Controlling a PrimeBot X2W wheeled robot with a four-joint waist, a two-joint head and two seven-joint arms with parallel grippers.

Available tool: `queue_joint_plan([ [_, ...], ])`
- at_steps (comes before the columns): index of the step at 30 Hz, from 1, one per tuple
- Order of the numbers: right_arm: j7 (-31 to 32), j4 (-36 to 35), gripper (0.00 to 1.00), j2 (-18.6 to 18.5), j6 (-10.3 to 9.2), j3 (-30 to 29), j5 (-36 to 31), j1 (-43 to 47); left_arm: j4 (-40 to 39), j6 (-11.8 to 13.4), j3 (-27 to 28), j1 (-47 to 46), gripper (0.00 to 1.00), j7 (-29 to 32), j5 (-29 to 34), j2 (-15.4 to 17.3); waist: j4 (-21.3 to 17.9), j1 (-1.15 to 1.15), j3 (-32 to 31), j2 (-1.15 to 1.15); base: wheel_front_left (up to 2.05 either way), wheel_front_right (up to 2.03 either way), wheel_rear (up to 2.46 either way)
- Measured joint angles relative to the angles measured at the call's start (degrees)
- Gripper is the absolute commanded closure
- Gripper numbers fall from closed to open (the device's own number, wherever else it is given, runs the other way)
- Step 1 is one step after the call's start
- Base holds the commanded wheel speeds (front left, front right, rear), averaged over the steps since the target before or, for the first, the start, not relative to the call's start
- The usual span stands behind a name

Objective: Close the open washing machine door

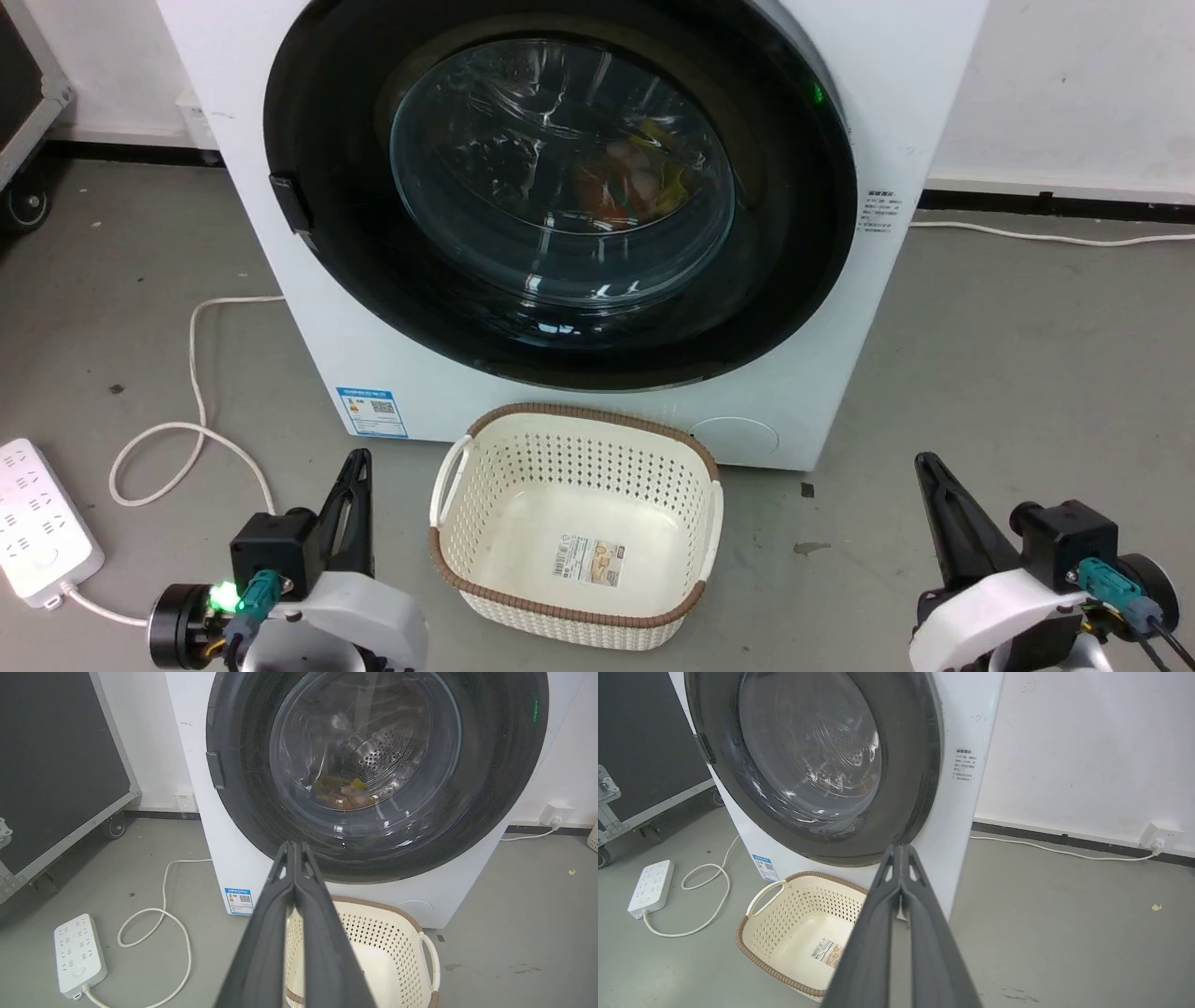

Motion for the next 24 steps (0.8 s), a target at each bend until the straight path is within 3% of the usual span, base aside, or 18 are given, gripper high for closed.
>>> queue_joint_plan([
  [24, 2.0, -2.9, 1.0, 0.0, 0.0, 0.1, -2.3, 0.5, -1.3, -1.2, 2.0, 0.6, 1.0, 1.6, 4.0, -1.6, 0.7, 0.0, 0.3, 0.0, 0.0, 0.0, 0.0],
])
